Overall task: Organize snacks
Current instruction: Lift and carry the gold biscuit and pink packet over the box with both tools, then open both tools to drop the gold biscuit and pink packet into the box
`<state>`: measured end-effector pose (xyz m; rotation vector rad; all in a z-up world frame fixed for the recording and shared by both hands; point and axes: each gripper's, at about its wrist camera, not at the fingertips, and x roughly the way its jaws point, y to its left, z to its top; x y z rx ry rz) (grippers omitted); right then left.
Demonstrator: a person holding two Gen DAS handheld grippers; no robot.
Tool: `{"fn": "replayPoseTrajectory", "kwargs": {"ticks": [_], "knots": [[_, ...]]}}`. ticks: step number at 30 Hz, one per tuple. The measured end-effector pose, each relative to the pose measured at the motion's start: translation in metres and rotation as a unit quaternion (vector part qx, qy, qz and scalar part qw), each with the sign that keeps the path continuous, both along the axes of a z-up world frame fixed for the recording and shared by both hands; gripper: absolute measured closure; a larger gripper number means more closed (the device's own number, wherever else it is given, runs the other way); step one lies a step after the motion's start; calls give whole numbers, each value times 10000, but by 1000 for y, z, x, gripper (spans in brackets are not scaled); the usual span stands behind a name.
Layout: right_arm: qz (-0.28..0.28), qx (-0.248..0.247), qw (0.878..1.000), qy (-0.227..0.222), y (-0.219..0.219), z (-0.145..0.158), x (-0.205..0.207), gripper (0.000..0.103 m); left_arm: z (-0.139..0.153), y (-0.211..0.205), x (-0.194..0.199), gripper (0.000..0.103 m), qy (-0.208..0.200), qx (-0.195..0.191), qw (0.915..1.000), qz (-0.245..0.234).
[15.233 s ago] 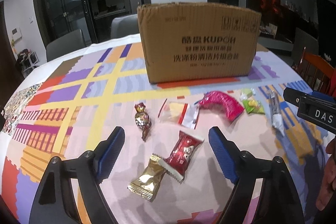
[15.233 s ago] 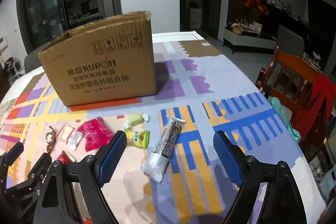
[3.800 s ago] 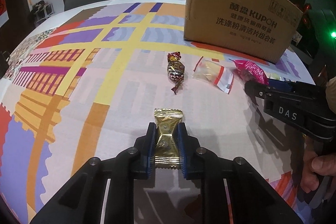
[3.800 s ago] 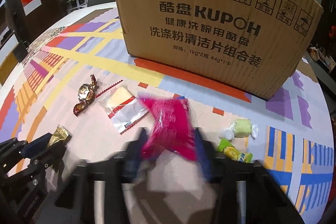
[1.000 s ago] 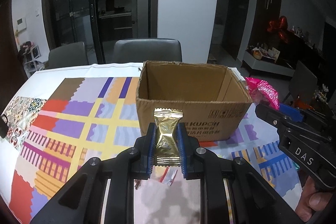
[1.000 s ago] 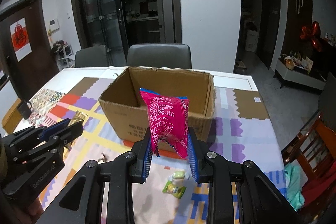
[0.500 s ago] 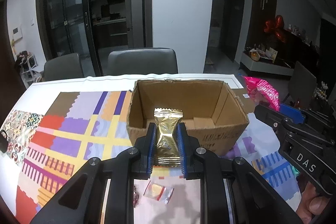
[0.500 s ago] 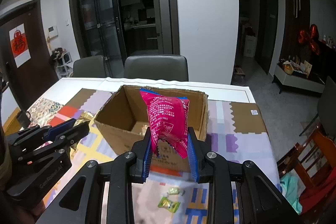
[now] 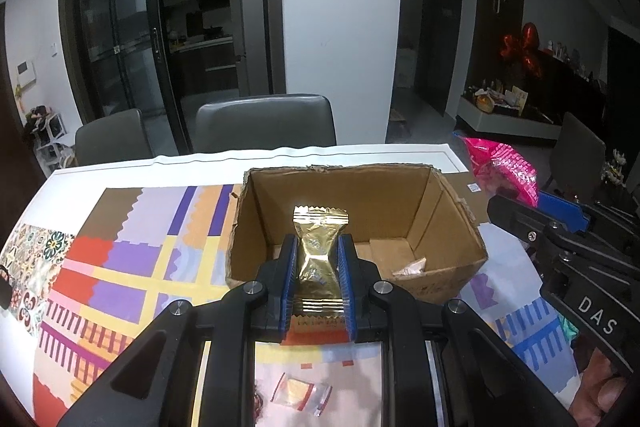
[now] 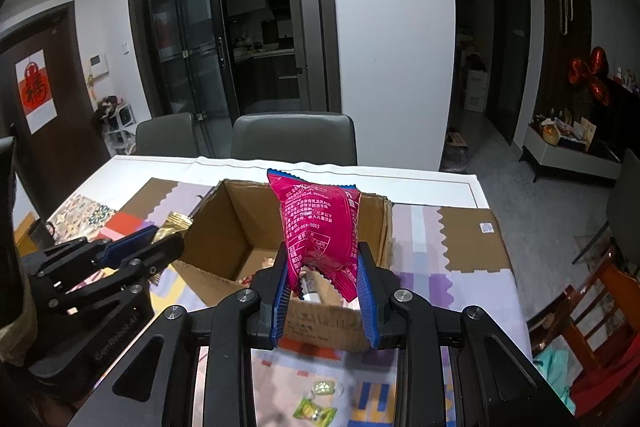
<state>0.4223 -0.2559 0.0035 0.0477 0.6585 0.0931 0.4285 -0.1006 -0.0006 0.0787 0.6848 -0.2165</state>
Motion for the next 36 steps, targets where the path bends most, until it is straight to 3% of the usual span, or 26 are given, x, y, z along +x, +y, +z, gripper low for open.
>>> {"fn": "replayPoseTrajectory", "kwargs": {"ticks": [29, 32, 34, 36], "knots": [[31, 129, 9996, 252, -2, -33, 57, 71, -28, -6, 49, 81, 251, 11, 9997, -16], [74, 87, 9996, 262, 2, -34, 60, 71, -27, -6, 49, 74, 223, 34, 9997, 2], [63, 60, 9997, 214, 2, -34, 59, 68, -25, -5, 46, 53, 142, 58, 9999, 28], [66, 25, 9998, 173, 3, -34, 59, 58, -23, -4, 43, 44, 47, 135, 9998, 117]]}}
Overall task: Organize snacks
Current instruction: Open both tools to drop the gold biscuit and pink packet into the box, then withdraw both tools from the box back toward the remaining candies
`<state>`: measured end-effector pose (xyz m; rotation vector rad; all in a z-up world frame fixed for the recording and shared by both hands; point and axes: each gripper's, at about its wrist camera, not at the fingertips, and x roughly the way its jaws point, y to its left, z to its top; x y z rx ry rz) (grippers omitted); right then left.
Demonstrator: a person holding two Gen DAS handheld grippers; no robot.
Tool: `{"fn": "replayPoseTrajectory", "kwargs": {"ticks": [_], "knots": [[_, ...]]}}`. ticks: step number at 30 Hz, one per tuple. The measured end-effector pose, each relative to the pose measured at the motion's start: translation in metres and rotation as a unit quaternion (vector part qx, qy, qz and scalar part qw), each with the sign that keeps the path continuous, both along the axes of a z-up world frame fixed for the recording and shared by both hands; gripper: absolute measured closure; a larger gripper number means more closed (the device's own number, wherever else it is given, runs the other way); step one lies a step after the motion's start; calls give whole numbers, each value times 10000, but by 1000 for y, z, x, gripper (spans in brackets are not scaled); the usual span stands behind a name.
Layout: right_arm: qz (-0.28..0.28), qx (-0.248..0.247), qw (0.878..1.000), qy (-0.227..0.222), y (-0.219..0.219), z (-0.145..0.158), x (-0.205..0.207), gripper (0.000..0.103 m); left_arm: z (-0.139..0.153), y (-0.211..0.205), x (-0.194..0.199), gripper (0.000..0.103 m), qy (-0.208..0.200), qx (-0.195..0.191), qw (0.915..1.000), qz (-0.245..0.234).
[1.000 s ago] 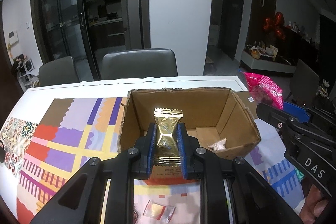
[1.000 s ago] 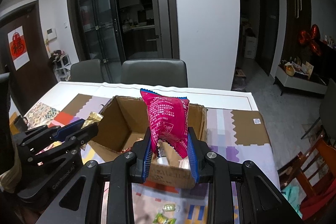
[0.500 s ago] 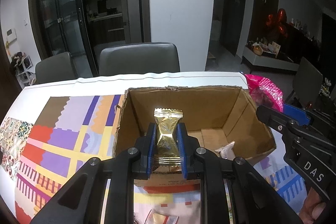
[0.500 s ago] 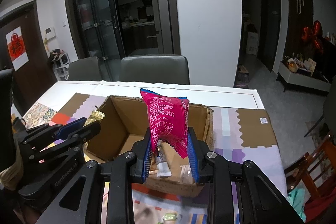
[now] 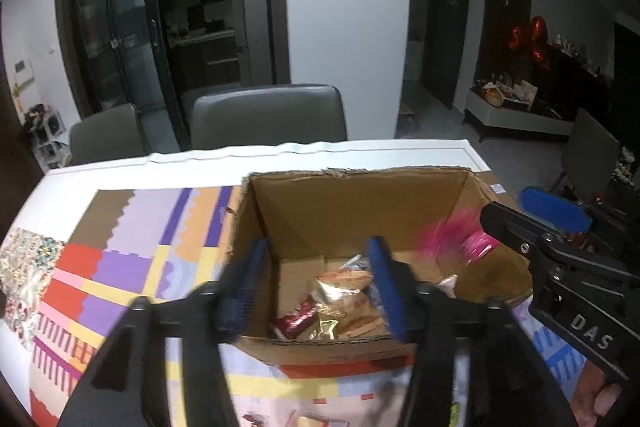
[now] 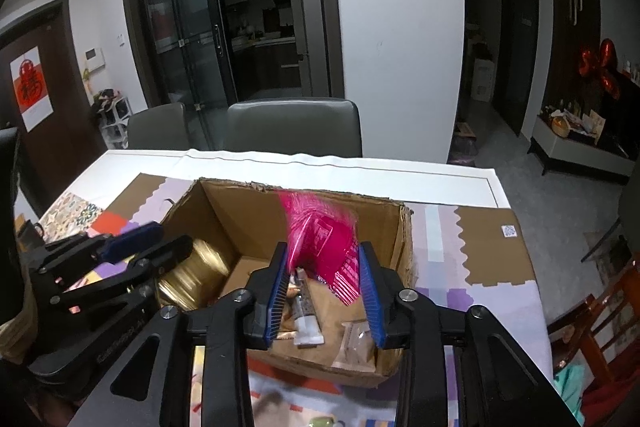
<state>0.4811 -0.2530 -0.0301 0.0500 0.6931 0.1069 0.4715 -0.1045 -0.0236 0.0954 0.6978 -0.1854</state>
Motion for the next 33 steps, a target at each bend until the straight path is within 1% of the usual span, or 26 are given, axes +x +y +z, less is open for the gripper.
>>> {"fn": "replayPoseTrajectory", "kwargs": {"ticks": [1, 3, 4, 10, 21, 33], "knots": [[-22, -3, 10000, -26, -1, 1, -1, 48, 1, 1, -1, 42, -21, 1, 10000, 15], [-93, 13, 9999, -71, -2, 2, -3, 37, 4, 3, -3, 40, -37, -18, 10000, 36], [-117, 31, 9999, -89, -3, 3, -4, 34, 5, 4, -3, 37, -55, -26, 10000, 36], [-189, 6, 9997, -134, -5, 9, -9, 26, 13, 7, -13, 26, -198, 44, 9998, 90], [-293, -39, 9990, -332, -4, 31, -32, 26, 30, 13, -35, 25, -328, -8, 9994, 143], [-304, -115, 9981, -524, 2, 53, -62, 26, 54, 26, -68, 25, -504, -85, 9985, 220]]}}
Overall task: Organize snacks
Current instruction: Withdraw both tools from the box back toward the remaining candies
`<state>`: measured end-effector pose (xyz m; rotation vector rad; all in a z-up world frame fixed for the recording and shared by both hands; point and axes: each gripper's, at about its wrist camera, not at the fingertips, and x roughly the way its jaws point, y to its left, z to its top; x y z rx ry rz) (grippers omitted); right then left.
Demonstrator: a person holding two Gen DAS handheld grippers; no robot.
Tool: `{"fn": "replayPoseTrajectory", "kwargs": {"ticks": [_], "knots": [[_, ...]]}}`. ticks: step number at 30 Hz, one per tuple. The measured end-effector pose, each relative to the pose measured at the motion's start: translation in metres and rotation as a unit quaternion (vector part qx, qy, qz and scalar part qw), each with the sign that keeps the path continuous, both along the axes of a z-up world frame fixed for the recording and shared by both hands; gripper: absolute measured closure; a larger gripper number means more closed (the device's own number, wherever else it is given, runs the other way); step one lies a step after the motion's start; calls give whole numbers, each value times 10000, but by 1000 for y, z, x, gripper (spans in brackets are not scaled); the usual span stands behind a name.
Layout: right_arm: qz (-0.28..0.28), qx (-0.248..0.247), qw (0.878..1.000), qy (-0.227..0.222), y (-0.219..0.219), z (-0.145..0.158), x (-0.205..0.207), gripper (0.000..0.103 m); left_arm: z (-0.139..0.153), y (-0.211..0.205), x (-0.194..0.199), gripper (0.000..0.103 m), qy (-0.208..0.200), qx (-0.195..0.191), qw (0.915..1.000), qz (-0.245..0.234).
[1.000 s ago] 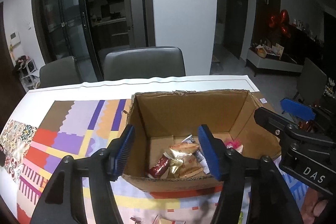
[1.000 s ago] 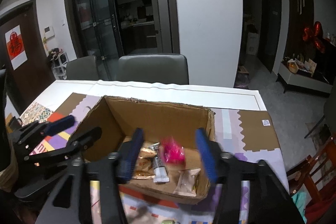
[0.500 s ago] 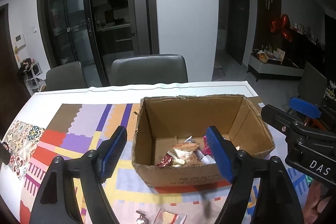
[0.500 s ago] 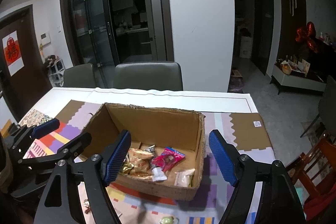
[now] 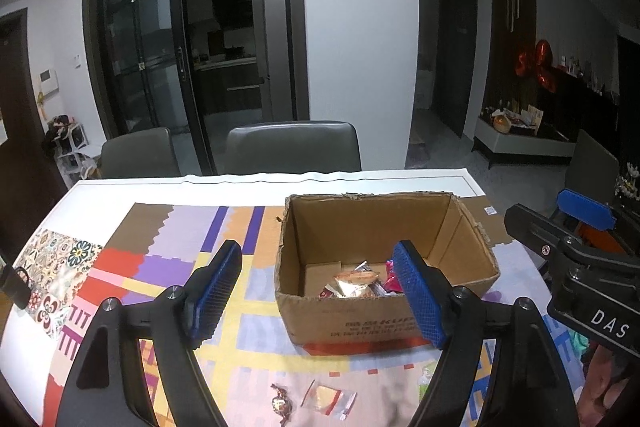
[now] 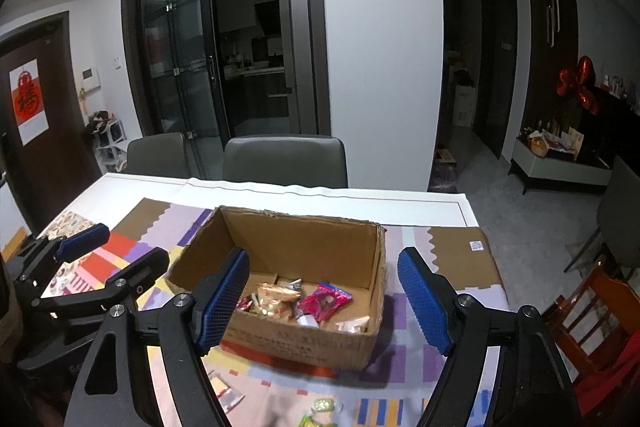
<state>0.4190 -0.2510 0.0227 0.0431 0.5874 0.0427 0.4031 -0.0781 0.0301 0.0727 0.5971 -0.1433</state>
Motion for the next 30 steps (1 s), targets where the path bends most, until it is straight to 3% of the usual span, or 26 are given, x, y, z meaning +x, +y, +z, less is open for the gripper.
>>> {"fn": "replayPoseTrajectory", "kwargs": {"ticks": [23, 30], "knots": [[-52, -151, 9996, -236, 16, 15, -72, 26, 11, 22, -63, 23, -249, -97, 9996, 31], [-121, -88, 9997, -211, 17, 12, -87, 26, 10, 25, -76, 16, -310, -111, 9994, 56]]}}
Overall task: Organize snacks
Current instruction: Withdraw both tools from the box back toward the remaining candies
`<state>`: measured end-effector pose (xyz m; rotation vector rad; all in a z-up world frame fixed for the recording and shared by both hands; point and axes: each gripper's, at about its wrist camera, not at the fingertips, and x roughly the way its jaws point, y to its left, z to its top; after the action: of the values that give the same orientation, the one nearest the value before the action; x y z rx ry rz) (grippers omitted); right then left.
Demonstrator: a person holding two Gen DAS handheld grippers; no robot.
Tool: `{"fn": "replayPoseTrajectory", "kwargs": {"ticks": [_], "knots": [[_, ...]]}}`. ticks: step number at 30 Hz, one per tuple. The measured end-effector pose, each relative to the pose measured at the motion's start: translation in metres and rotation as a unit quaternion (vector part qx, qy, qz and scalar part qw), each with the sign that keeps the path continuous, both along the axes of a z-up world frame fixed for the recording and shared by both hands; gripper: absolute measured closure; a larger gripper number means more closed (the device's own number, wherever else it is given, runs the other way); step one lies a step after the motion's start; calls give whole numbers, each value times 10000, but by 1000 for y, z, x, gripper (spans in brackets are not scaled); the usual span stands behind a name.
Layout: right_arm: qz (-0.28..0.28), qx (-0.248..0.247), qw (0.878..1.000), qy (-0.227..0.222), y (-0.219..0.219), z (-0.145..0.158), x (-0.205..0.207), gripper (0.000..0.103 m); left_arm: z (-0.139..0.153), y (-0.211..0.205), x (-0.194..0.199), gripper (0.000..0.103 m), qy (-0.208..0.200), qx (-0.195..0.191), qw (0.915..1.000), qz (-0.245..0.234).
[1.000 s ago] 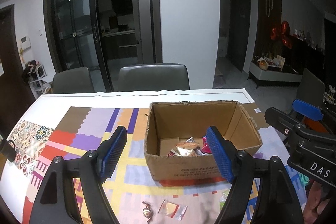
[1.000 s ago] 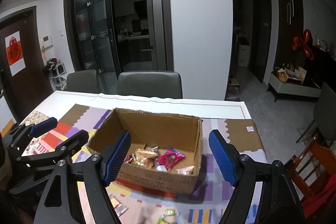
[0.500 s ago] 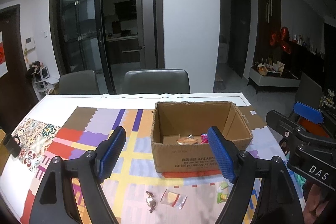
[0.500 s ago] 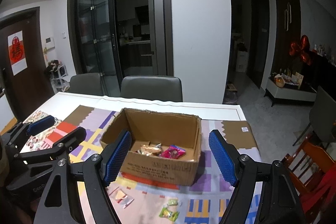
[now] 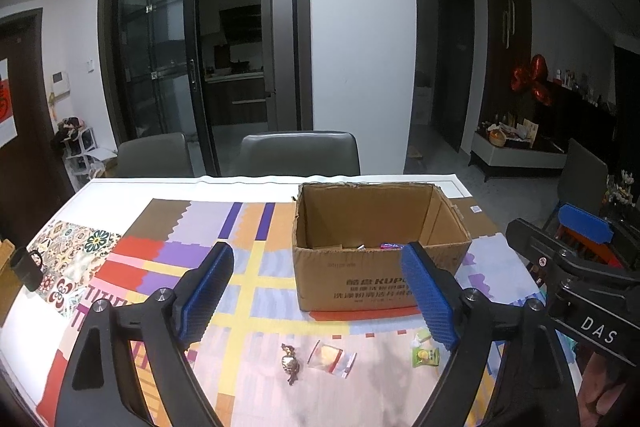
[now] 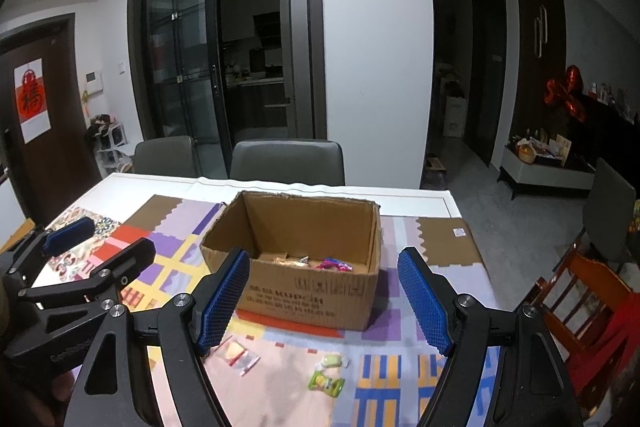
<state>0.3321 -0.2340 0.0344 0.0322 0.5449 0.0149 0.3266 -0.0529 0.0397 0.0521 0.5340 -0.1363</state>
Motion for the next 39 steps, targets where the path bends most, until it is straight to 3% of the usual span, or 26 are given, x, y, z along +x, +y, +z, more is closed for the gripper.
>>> {"fn": "replayPoseTrajectory", "kwargs": {"ticks": [13, 20, 22, 39], "knots": [[-270, 46, 9996, -42, -5, -12, -22, 26, -16, 8, -17, 7, 8, 61, 9999, 158], [-440, 44, 9990, -15, -5, -27, -24, 25, -31, 17, -21, 6, 95, 11, 9995, 316], [-500, 61, 9987, 7, -5, -31, -25, 18, -35, 17, -20, 6, 122, 66, 9993, 357], [-794, -43, 9966, 202, 8, -73, -24, 17, -89, 37, -16, 6, 434, 90, 9967, 676]]}}
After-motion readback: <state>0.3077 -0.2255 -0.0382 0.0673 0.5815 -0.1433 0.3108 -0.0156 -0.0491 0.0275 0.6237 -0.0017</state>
